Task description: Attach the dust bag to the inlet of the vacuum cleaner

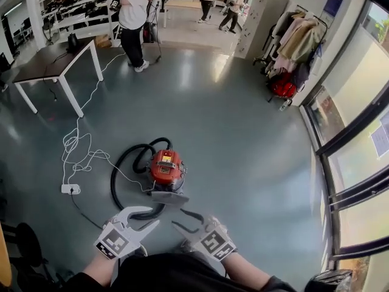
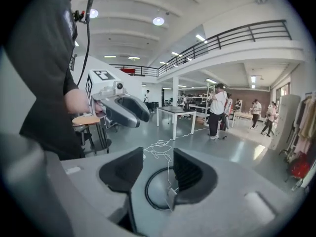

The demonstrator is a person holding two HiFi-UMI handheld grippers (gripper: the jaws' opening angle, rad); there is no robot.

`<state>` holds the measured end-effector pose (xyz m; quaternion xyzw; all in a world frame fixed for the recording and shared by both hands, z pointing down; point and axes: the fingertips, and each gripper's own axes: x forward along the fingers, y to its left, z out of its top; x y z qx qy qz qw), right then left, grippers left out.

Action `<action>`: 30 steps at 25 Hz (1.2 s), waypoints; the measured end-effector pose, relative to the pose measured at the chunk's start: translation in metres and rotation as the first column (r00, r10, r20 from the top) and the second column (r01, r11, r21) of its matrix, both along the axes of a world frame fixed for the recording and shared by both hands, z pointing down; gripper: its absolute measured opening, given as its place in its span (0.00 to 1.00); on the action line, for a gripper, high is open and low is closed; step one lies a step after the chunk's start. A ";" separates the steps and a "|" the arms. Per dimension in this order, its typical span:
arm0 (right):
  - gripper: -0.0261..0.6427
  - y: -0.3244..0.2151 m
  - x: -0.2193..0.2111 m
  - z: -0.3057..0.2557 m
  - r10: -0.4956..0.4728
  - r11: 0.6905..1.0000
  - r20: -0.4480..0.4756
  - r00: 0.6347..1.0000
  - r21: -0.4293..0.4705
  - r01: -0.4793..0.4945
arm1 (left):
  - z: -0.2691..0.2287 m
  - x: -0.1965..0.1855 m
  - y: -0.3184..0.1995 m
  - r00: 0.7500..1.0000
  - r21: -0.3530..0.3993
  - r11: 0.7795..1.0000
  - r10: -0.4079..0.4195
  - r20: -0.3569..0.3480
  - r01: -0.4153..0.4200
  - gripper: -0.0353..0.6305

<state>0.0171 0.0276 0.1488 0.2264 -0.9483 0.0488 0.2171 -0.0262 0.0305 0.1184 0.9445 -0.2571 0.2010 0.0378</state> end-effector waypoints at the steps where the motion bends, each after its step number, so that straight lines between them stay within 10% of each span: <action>1: 0.31 0.007 -0.005 -0.005 0.018 1.000 0.021 1.000 -0.008 -0.018 | -0.003 -0.004 0.009 1.000 -0.009 1.000 0.009 -0.024 -0.009 0.25; 11: 0.03 0.080 -0.070 -0.045 0.143 0.987 0.092 0.985 0.062 -0.149 | -0.032 -0.065 0.069 0.995 0.060 0.994 0.094 -0.026 -0.092 0.08; 30: 0.03 0.124 -0.054 -0.084 0.071 0.996 0.295 0.953 0.030 -0.084 | -0.056 -0.013 0.114 0.989 0.092 0.995 0.059 -0.137 -0.047 0.08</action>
